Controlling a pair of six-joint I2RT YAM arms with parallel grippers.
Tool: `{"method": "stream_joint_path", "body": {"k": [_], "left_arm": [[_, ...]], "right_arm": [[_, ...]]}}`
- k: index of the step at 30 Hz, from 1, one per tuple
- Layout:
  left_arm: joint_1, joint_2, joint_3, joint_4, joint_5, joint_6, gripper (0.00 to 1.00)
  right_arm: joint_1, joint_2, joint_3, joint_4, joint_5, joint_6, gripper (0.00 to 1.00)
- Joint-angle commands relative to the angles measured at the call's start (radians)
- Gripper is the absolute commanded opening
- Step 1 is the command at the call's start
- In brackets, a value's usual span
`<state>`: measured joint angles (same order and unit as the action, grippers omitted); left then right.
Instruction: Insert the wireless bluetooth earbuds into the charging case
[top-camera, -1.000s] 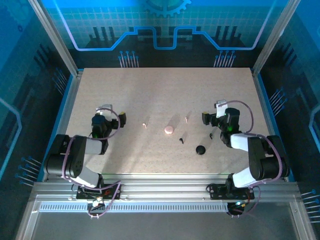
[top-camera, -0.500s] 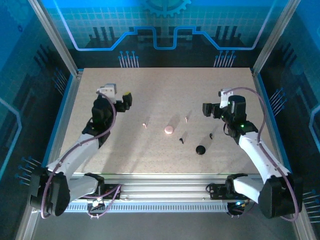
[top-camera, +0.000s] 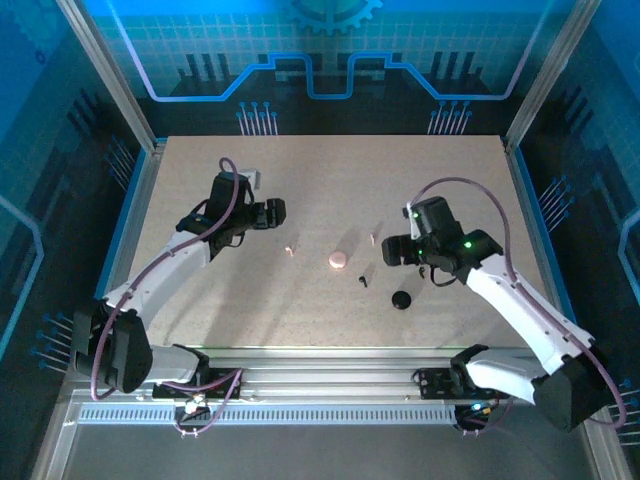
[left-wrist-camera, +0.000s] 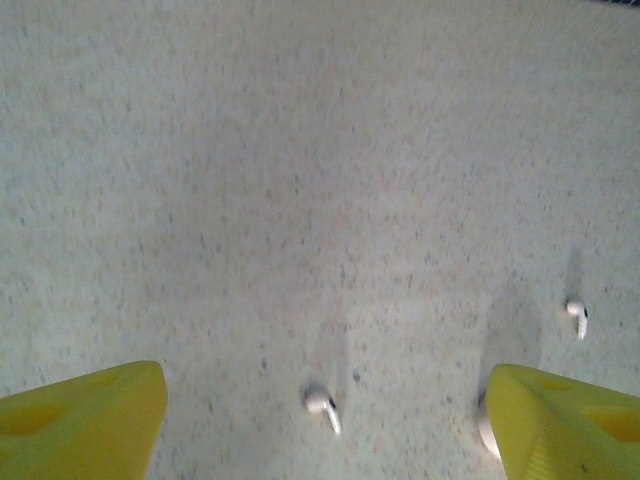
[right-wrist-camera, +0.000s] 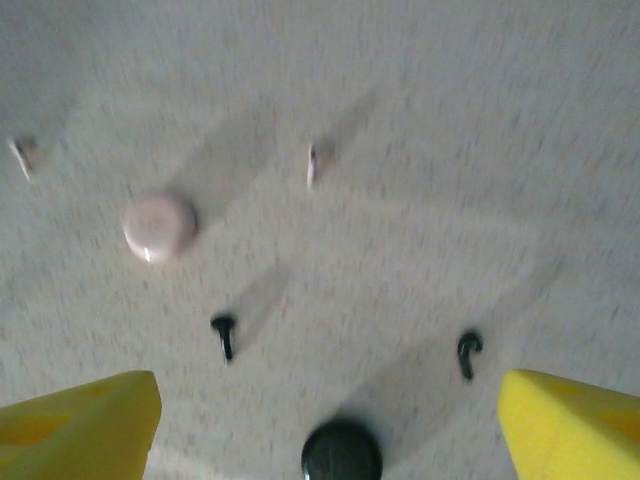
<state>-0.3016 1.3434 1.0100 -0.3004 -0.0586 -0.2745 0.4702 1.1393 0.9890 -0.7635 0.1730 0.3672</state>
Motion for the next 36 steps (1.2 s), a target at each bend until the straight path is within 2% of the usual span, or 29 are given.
{"method": "stream_joint_path", "body": {"k": [1, 7, 12, 26, 31, 36], "left_arm": [[-0.005, -0.027, -0.033, -0.084, 0.047, -0.058, 0.84], [-0.005, -0.025, -0.055, -0.093, 0.017, -0.027, 0.85], [-0.005, 0.014, -0.039, -0.088, 0.038, -0.024, 0.84], [-0.004, 0.023, -0.039, -0.097, 0.019, 0.001, 0.85], [-0.004, 0.023, -0.038, -0.105, 0.013, 0.009, 0.85], [-0.004, 0.019, -0.040, -0.105, 0.009, 0.016, 0.85]], "right_arm": [[0.039, 0.043, 0.004, -0.202, -0.015, 0.118, 0.84], [0.042, 0.129, -0.020, -0.290, -0.104, 0.191, 0.76], [0.042, 0.216, -0.021, -0.293, -0.143, 0.120, 0.75], [-0.001, 0.495, 0.014, -0.243, -0.142, 0.106, 0.71], [-0.016, 0.558, 0.027, -0.224, -0.148, 0.093, 0.70], [-0.020, 0.590, 0.031, -0.194, -0.164, 0.087, 0.66]]}}
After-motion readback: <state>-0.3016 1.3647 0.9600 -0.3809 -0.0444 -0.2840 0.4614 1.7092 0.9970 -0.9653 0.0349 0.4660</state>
